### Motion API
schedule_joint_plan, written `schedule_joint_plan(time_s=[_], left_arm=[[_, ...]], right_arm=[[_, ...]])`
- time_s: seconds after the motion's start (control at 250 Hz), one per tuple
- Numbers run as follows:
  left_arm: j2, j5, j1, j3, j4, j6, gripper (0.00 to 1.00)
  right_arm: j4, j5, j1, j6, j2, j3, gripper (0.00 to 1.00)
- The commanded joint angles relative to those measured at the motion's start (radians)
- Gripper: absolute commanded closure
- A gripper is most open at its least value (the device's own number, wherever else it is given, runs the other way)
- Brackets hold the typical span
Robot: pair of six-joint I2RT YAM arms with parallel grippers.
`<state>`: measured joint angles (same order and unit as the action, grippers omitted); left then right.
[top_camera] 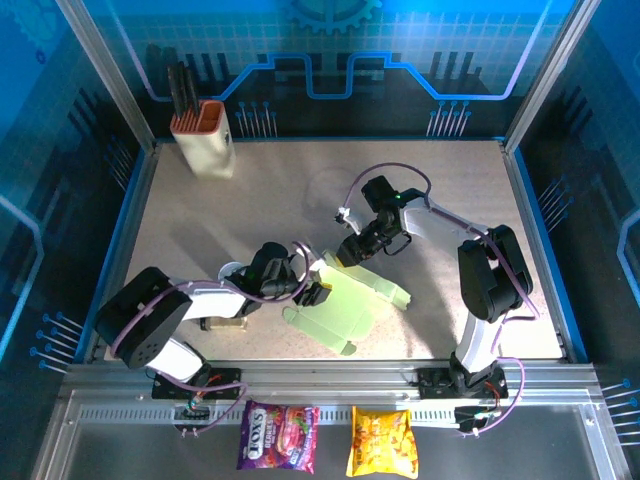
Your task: Fold the paper box
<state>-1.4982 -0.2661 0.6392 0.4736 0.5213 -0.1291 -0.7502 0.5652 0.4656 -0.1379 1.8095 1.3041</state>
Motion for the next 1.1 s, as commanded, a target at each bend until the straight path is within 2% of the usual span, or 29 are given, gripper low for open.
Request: schedule_joint_plan(time_s=[0.0, 0.148, 0.519, 1.095], left_arm=[[0.053, 0.047, 0.022, -0.019, -0.072, 0.025, 0.24], [0.085, 0.046, 0.03, -0.044, -0.067, 0.037, 0.26], [0.025, -0.017, 0.036, -0.025, -0.007, 0.044, 0.37], [-0.116, -0.039, 0.036, 0.052, 0.08, 0.049, 0.38]], right_arm=[[-0.006, -0.028, -0.001, 0.008, -0.016, 0.022, 0.58], [-0.005, -0.025, -0.001, 0.008, -0.015, 0.024, 0.58], [-0.005, 0.006, 0.002, 0.011, -0.021, 0.02, 0.58], [-0.018, 0.065, 0.006, 0.016, -0.013, 0.023, 0.49]])
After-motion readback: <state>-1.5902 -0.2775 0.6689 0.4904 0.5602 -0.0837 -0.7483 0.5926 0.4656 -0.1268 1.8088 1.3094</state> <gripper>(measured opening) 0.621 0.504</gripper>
